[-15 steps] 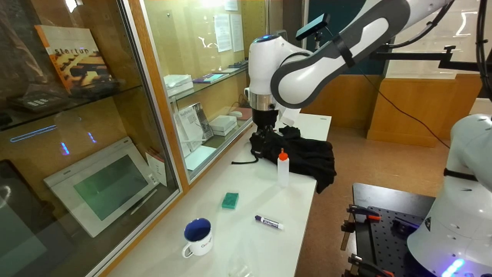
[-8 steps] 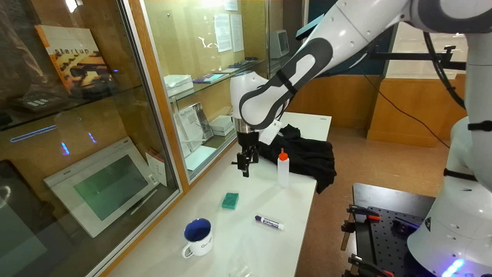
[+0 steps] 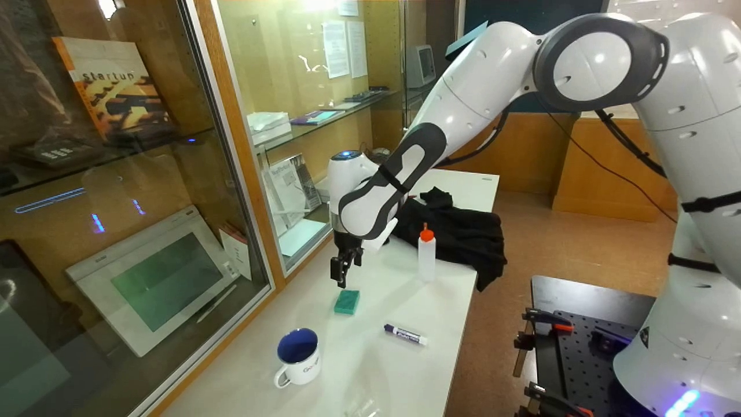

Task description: Use the green sponge to wipe the surface

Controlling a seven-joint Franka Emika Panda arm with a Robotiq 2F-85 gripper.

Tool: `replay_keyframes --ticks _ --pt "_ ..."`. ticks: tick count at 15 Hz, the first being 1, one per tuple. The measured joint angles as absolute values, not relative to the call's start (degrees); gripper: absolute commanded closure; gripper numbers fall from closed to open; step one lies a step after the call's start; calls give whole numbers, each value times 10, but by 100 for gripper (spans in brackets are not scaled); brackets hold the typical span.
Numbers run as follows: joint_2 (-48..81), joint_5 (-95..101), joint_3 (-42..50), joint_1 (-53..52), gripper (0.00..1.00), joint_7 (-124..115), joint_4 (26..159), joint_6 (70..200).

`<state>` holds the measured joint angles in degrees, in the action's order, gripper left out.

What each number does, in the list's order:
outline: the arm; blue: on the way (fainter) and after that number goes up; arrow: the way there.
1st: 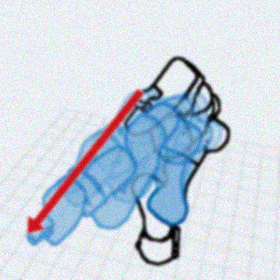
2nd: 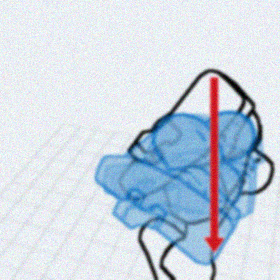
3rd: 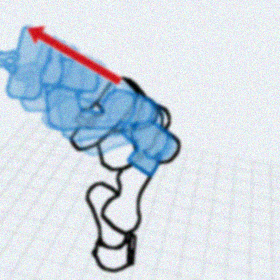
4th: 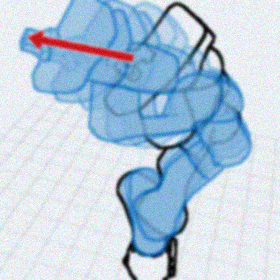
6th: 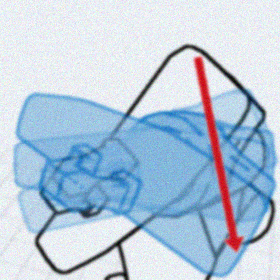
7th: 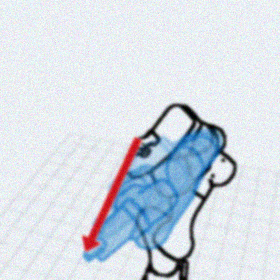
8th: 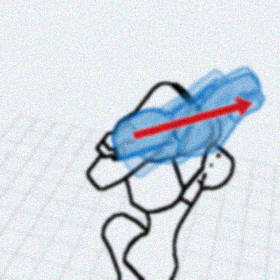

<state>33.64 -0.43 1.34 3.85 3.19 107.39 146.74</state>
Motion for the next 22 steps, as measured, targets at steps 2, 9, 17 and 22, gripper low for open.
replay_keyframes --ticks 2,9,17,22 --pt "334 -4 13 40 0 32 1074 1467" --pt "385 -5 24 41 0 15 1060 1532" --pt "483 -5 43 42 0 -27 993 1562" --pt "523 -5 44 41 7 -40 947 1564"
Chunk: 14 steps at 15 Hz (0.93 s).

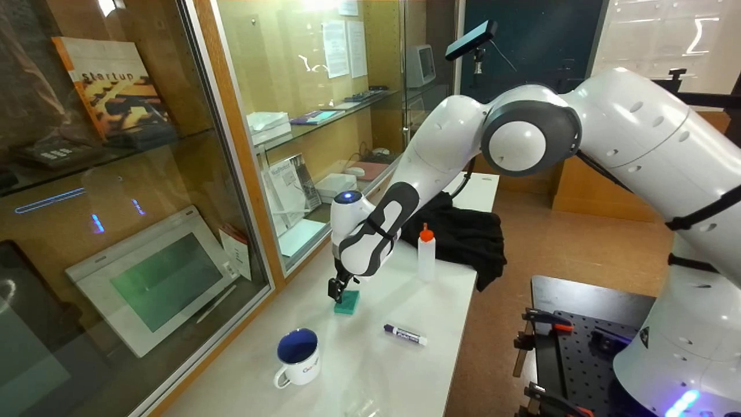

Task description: Use the green sponge to wipe the surface

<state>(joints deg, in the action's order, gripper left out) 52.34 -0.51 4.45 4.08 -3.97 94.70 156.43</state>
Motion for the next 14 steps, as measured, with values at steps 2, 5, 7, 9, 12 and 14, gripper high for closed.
replay_keyframes --ticks 2,5,7,9,12,14 --pt "537 -5 44 40 7 -40 931 1564" --pt "555 -5 44 40 31 -41 910 1564" --pt "566 -5 44 40 48 -41 898 1563" --pt "576 -6 44 40 62 -42 887 1563" --pt "584 -6 44 40 84 -42 875 1560" --pt "586 -6 44 39 97 -45 870 1559"
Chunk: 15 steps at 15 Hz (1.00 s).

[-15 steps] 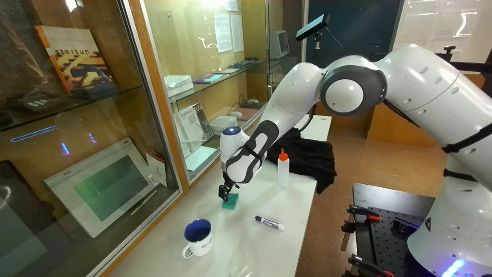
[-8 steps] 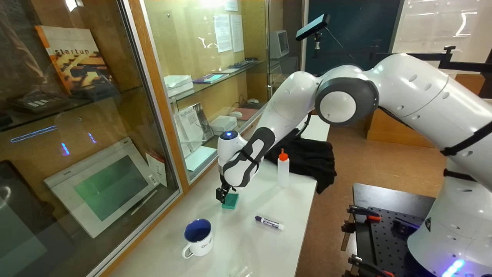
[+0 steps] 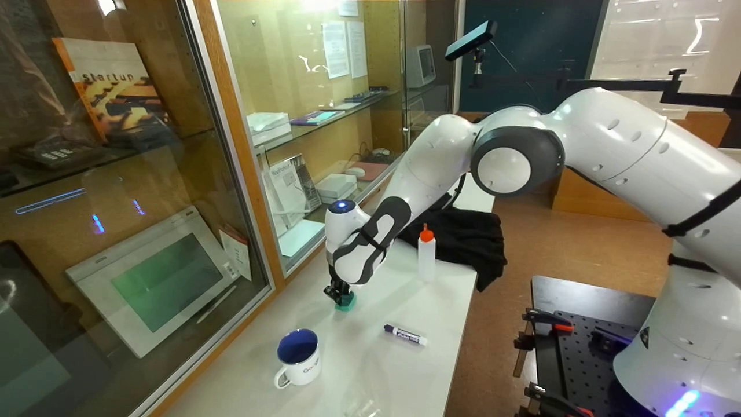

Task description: Use the green sponge to wipe the surface

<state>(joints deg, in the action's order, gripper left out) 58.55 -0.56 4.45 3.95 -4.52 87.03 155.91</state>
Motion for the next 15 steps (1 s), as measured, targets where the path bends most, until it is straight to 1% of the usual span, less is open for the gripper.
replay_keyframes --ticks 2,3,5,8,10,15 --pt "587 -6 44 39 99 -49 866 1559" --pt "588 -6 44 39 97 -50 865 1559" --pt "588 -6 45 39 99 -51 864 1559" --pt "578 -6 43 34 98 -51 869 1560" --pt "550 -5 41 23 98 -51 892 1561" --pt "425 17 42 -27 98 -49 1008 1565"
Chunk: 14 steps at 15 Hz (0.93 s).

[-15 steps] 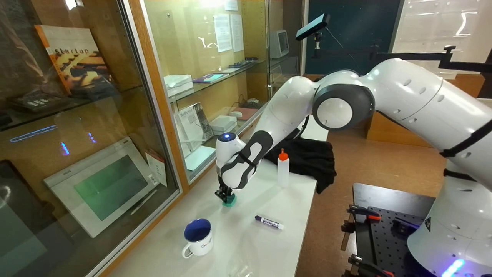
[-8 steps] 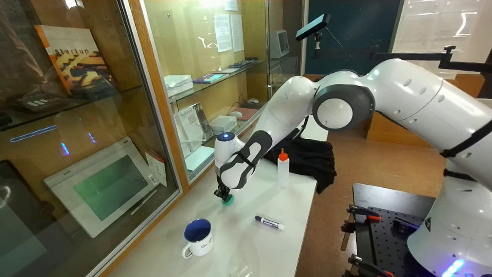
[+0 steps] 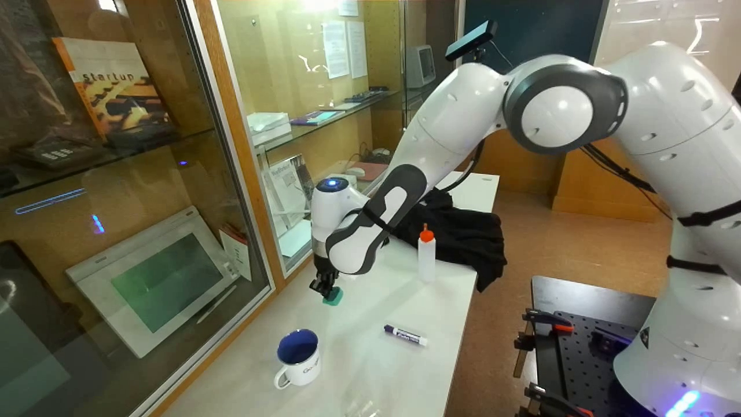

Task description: Use the green sponge to wipe the surface

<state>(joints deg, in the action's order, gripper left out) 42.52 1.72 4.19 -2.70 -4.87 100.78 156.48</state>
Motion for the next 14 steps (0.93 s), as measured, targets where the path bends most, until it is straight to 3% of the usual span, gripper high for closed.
replay_keyframes --ticks 6,12,13,14 --pt "310 32 -45 -61 98 -11 1090 1565" --pt "322 30 -127 -97 98 10 1082 1576" --pt "331 29 -136 -103 91 11 1077 1579" --pt "342 25 -146 -105 91 17 1072 1579"
